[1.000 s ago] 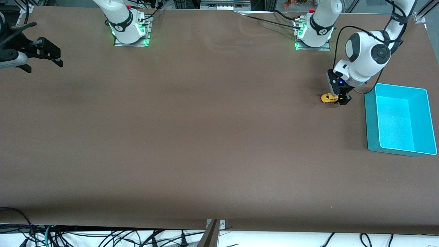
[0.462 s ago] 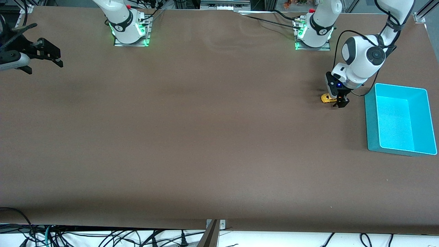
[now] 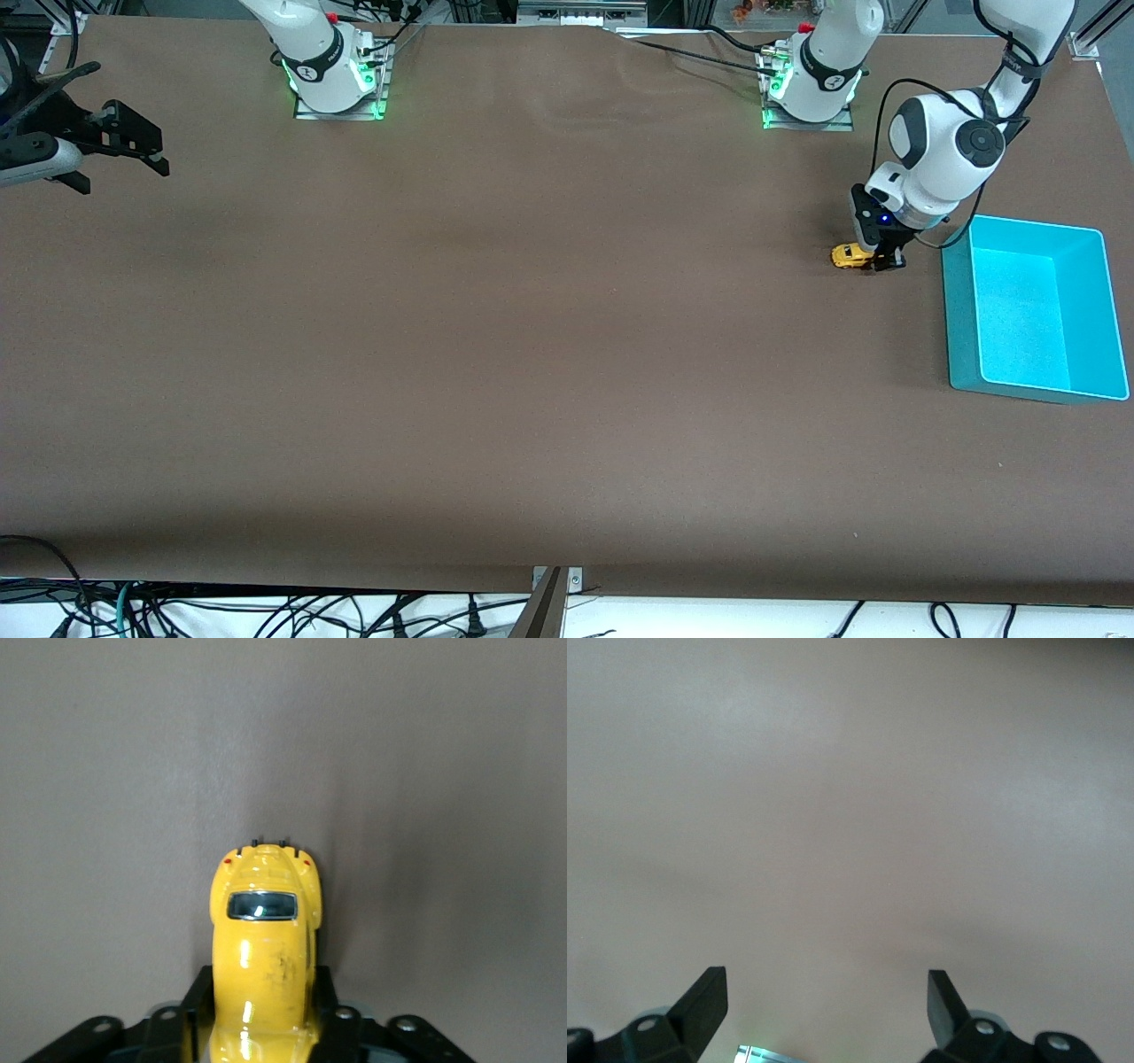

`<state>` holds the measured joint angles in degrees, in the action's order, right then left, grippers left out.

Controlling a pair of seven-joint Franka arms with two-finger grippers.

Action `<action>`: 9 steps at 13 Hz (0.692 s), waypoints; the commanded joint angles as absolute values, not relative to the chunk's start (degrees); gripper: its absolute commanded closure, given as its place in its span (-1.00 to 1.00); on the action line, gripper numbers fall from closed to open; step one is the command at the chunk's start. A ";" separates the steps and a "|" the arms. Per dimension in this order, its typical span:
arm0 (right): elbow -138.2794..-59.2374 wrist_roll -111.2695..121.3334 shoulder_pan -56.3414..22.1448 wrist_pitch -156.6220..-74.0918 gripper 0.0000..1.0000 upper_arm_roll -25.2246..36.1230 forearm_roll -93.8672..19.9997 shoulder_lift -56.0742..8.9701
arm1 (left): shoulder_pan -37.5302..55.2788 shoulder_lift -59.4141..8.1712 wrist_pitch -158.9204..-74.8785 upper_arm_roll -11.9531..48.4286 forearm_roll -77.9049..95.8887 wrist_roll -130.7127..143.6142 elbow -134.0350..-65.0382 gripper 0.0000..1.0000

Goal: Wind and store yellow beetle car
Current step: 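Close the left gripper on the yellow car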

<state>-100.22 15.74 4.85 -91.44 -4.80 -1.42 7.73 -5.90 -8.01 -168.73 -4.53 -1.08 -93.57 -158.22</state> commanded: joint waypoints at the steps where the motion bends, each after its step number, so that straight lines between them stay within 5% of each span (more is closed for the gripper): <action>1: -100.02 14.85 4.48 -92.02 -1.00 -4.39 -2.20 7.30 | -6.33 -6.07 -168.66 -4.83 -2.55 -94.22 -158.64 1.00; 5: -99.67 14.94 4.39 -92.11 -1.00 -4.48 -2.20 7.21 | -6.33 -4.05 -163.24 -4.83 -2.55 -94.22 -157.16 1.00; 9: -99.67 15.03 4.48 -92.02 -1.00 -4.13 -2.20 7.21 | -5.89 0.79 -137.45 -5.27 -1.85 -94.39 -143.75 1.00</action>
<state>-100.20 15.69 4.85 -91.95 -4.76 -1.47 7.21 -5.90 -2.06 -149.45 -4.73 -1.08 -93.61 -151.14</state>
